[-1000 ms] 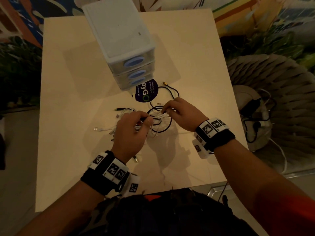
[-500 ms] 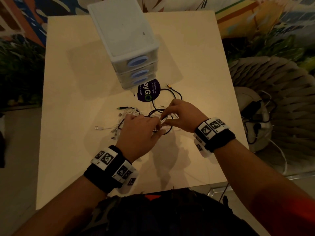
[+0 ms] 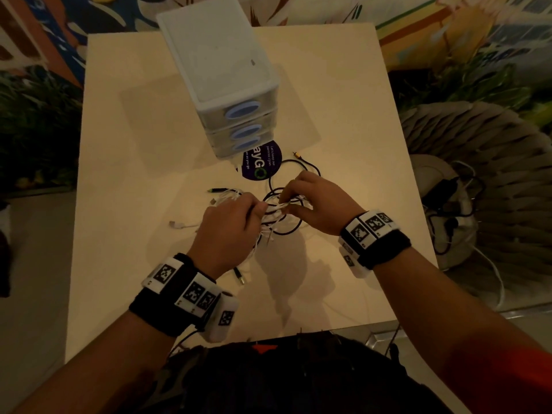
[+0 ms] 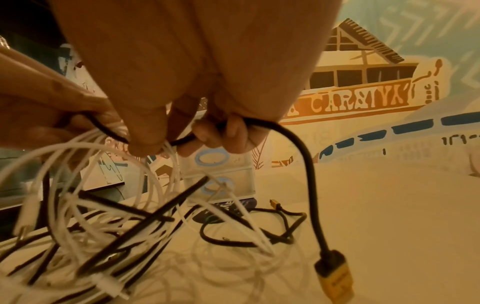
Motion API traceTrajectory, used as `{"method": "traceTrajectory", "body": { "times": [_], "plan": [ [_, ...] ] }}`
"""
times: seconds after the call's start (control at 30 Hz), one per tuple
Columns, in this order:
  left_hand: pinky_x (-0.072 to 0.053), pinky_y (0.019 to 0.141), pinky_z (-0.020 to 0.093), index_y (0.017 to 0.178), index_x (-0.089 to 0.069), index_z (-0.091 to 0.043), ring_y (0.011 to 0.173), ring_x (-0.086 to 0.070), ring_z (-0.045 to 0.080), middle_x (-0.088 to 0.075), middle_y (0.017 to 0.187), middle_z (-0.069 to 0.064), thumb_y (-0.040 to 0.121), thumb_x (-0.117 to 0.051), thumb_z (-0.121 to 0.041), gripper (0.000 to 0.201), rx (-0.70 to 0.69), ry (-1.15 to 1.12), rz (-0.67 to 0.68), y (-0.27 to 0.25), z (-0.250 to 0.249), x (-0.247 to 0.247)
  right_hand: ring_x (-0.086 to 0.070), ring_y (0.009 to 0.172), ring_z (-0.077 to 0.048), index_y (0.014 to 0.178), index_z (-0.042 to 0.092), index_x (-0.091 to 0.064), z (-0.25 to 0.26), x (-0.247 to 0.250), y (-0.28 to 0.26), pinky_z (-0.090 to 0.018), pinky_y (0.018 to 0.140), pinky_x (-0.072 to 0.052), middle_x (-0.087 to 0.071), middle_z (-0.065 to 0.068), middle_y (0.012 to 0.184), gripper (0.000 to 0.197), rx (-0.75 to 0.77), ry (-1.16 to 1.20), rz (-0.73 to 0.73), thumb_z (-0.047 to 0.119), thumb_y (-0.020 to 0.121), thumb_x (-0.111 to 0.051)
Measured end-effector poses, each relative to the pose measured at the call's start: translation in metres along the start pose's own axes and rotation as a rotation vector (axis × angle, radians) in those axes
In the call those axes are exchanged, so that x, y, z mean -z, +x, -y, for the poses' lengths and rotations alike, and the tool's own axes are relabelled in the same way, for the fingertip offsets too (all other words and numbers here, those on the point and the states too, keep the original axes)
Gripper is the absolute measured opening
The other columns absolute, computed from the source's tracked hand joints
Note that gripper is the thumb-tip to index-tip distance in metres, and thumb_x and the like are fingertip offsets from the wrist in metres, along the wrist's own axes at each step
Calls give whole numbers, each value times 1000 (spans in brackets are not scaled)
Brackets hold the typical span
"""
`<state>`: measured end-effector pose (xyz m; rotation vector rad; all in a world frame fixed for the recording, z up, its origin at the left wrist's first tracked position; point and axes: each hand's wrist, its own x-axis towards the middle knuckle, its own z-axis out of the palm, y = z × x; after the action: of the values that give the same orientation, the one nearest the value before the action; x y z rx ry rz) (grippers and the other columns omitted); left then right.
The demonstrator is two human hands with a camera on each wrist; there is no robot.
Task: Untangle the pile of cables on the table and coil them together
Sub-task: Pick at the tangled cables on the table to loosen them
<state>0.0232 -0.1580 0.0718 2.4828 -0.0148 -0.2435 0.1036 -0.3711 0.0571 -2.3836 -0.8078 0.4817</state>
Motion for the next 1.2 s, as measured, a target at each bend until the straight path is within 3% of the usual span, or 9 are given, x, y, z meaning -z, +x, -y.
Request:
{"method": "traceTrajectory", "body": {
  "times": [0.17,0.33,0.43,0.53,0.67,0.8,0.97,1.07,1.2],
  "plan": [
    [-47,82,37,106,-64,-37,70,-61,-1,-65,65,-20,87,-52,-72,41,-54,88,37,-2,-6,-2,-60,93,-20,109,19,-74,2,4,6,-38,82,-50,-62,-2,105,23,-7,-25,72,36,97,-64],
    [-51,79,36,114,-68,-35,76,-70,9,-76,81,-14,89,-62,-57,34,-153,223,63,-8,-11,-11,-59,94,-22,110,17,-73,9,4,17,-32,80,-43,-62,-4,103,29,-37,-80,149,38,101,-55],
    [-54,73,34,115,-68,-36,70,-68,8,-73,78,-14,88,-54,-64,41,-113,176,42,-13,-16,-12,-60,92,-23,104,17,-71,12,2,20,-35,80,-46,-63,0,96,29,-100,-89,159,36,105,-49],
    [-51,69,26,124,-56,-42,69,-64,1,-72,84,-17,83,-62,-71,51,-61,152,121,-17,-19,-9,-63,88,-21,100,17,-68,10,0,20,-36,78,-49,-70,1,93,28,-169,-68,149,33,106,-46],
    [-52,68,28,111,-45,-35,71,-66,4,-72,87,-17,81,-70,-63,48,-23,180,142,-21,-24,-11,-63,85,-22,99,18,-66,6,-2,20,-36,75,-48,-71,1,90,29,-225,-72,117,36,106,-44],
    [-53,80,34,105,-63,-31,77,-71,13,-78,90,-8,96,-60,-42,14,-61,264,108,-23,-26,-19,-61,85,-24,104,17,-65,6,-4,21,-35,73,-45,-69,-3,91,31,-254,-73,123,39,106,-43],
    [-53,72,27,120,-73,-33,84,-71,14,-79,99,-9,100,-55,-36,27,16,154,94,-23,-29,-14,-65,86,-18,113,24,-61,3,-2,16,-37,82,-53,-74,6,94,24,-238,-23,131,41,105,-47],
    [-55,79,31,109,-77,-33,90,-69,14,-78,99,-9,98,-58,-30,22,82,61,125,-18,-26,-6,-64,92,-18,120,26,-61,-1,-6,10,-41,85,-53,-70,5,105,23,-170,-29,51,38,102,-53],
    [-48,68,26,101,-75,-33,75,-63,6,-75,86,-13,99,-59,-30,16,111,-7,41,-10,-21,3,-60,110,-20,113,34,-71,-4,-12,-3,-40,93,-47,-68,4,118,26,17,-96,-100,28,90,-61]
  ]
}}
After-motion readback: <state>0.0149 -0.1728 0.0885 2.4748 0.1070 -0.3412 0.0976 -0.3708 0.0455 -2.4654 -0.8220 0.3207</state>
